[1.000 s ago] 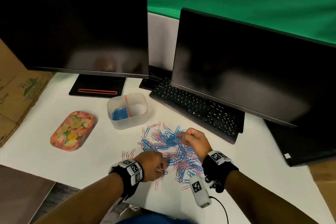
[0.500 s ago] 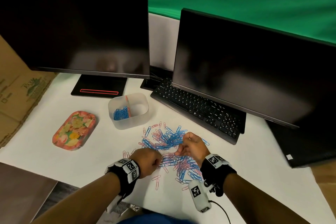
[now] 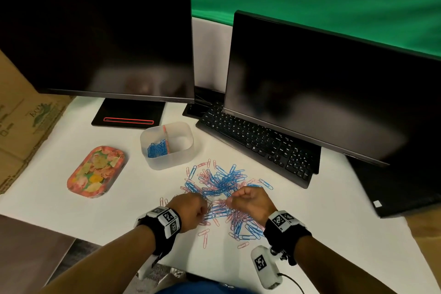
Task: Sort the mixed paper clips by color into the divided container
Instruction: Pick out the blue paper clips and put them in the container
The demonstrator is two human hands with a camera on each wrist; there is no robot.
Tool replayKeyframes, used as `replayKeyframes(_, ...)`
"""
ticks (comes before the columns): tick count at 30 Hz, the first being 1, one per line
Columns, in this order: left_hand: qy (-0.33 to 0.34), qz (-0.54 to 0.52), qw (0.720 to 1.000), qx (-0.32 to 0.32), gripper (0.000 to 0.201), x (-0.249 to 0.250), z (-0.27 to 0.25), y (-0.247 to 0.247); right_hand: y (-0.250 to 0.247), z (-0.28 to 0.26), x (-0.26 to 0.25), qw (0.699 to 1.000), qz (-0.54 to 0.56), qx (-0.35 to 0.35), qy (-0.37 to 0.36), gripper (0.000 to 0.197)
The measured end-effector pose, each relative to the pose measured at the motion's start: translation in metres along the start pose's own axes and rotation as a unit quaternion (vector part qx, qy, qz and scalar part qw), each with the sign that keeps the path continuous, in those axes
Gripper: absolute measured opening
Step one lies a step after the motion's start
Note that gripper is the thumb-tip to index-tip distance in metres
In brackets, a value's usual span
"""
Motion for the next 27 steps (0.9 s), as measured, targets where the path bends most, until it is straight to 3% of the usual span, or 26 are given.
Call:
replayKeyframes(6,-0.023,0.022,0.999,-0.013,0.017,0.001,0.001,0.001,0.0,0.002,0.006,1.0,0.011,0.018,0.013,0.017)
replayKeyframes(10,-0.025,0.031,0.999,-0.022,0.014,0.005,0.003,0.004,0.005,0.002,0.012,0.997,0.058,0.006,0.05,0.032)
replayKeyframes(15,-0.012,0.045,0.998,-0.041,0.017,0.01,0.004,0.007,0.008,0.0,0.022,0.995,0.029,-0.01,0.094,0.019)
replayKeyframes(21,-0.012,-0.094,0.995,0.023,0.015,0.01,0.004,-0.018,0.015,-0.003,0.019,0.988,0.111,-0.015,0.111,0.022)
replayKeyframes(24,-0.088,-0.25,0.961,0.085,0.024,-0.014,0.006,-0.037,0.028,-0.006,0.014,0.971,0.192,-0.049,0.133,0.032)
replayKeyframes(25,-0.137,-0.316,0.933,0.102,0.03,-0.029,0.007,-0.042,0.034,-0.007,0.011,0.963,0.221,-0.065,0.143,0.033)
replayKeyframes(27,-0.246,-0.454,0.848,0.114,0.037,-0.055,0.006,-0.044,0.044,-0.007,0.002,0.947,0.266,-0.092,0.158,0.033)
Point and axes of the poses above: each hand's wrist, its own z-axis towards the middle knuckle, its own y-axis out of the palm, x = y × z, the point moved 10 cm from there along z, towards the middle knuckle, and after that the axes turned 13 degrees about x, right-handed, at the moved point
